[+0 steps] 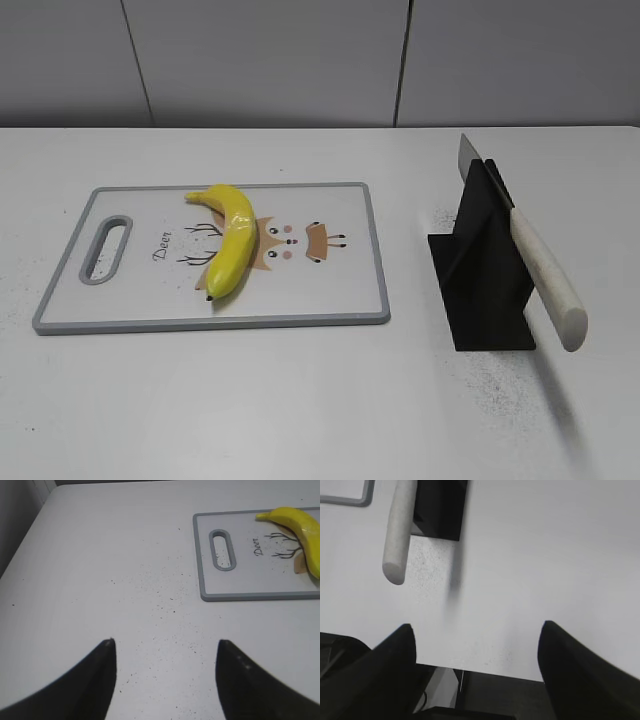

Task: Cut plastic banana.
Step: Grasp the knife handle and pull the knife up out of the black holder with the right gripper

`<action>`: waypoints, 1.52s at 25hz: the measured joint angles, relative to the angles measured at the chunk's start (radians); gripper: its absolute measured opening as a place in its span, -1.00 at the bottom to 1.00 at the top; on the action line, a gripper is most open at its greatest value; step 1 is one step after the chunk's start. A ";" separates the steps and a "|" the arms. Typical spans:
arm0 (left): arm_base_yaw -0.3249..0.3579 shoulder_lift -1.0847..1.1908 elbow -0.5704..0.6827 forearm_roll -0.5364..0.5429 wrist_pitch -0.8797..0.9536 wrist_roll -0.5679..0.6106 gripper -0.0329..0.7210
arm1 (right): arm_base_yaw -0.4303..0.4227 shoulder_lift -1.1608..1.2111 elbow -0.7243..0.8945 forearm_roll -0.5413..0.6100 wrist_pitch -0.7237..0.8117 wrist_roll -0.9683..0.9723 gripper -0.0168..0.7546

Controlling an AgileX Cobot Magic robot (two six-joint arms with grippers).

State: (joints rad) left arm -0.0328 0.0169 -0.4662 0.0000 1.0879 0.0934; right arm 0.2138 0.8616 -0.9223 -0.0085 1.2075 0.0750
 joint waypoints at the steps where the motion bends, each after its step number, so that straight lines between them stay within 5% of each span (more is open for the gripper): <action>1: 0.000 0.000 0.000 0.000 0.000 0.000 0.65 | 0.007 0.038 -0.008 0.000 0.001 0.000 0.53; 9: 0.000 0.000 0.000 0.000 0.000 0.000 0.65 | 0.137 0.342 -0.089 0.015 -0.026 0.044 0.53; 27: 0.000 0.000 0.000 0.000 0.000 0.000 0.64 | 0.145 0.799 -0.260 0.068 -0.079 0.115 0.36; 38: 0.000 0.000 0.000 0.000 0.000 0.000 0.64 | 0.145 0.853 -0.260 0.096 -0.072 0.209 -0.05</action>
State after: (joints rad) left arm -0.0328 0.0169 -0.4662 0.0000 1.0879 0.0934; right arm 0.3591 1.7142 -1.1827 0.0873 1.1357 0.2844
